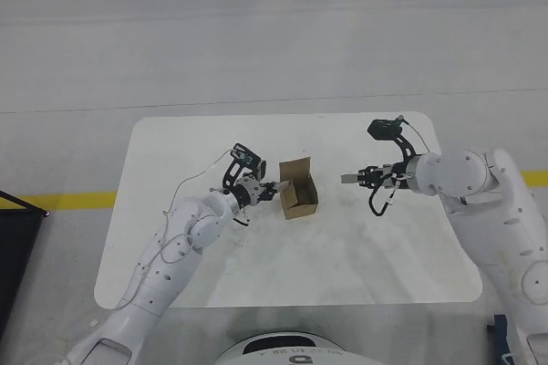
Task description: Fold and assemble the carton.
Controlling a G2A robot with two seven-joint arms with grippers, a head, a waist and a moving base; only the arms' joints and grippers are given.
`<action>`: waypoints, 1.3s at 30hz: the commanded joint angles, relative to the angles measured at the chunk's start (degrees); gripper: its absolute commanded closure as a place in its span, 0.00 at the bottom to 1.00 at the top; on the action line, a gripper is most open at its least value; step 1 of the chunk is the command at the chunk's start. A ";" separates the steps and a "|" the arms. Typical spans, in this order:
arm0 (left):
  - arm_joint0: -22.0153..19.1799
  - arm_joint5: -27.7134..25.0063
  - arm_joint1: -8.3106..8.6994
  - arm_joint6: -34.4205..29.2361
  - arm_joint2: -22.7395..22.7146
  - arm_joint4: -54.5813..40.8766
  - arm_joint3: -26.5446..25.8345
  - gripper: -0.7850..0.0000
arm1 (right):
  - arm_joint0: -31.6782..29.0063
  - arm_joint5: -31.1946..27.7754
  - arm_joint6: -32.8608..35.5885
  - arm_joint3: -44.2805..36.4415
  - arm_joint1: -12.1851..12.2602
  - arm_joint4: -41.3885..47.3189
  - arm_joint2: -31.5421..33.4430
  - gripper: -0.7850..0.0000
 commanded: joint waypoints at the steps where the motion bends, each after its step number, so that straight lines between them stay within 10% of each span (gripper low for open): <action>1: -0.28 0.53 -0.07 -0.52 0.57 0.90 0.05 0.37 | 2.27 0.39 0.80 1.83 -0.35 -0.20 -2.20 0.00; 10: -1.49 0.70 -0.26 -2.29 2.20 2.28 0.80 0.63 | 12.14 3.04 3.34 10.38 -3.02 -1.94 -13.97 0.00; 13: -1.63 0.64 -0.27 -2.18 2.23 2.15 0.51 0.99 | 14.60 3.77 3.69 12.87 -3.90 -2.10 -16.79 0.00; 25: -0.84 0.54 0.03 -2.01 1.67 2.18 -2.13 1.00 | 17.13 4.69 2.15 15.02 -5.14 -0.34 -18.99 0.00; 28: -0.59 0.13 0.20 -1.44 1.32 2.72 -2.37 0.00 | 17.21 4.68 1.14 15.98 -5.19 1.06 -18.19 0.00; 39: 1.35 -5.82 1.63 1.88 -2.40 4.67 -3.09 0.00 | 17.85 6.64 -2.89 20.46 -5.50 2.81 -16.99 0.00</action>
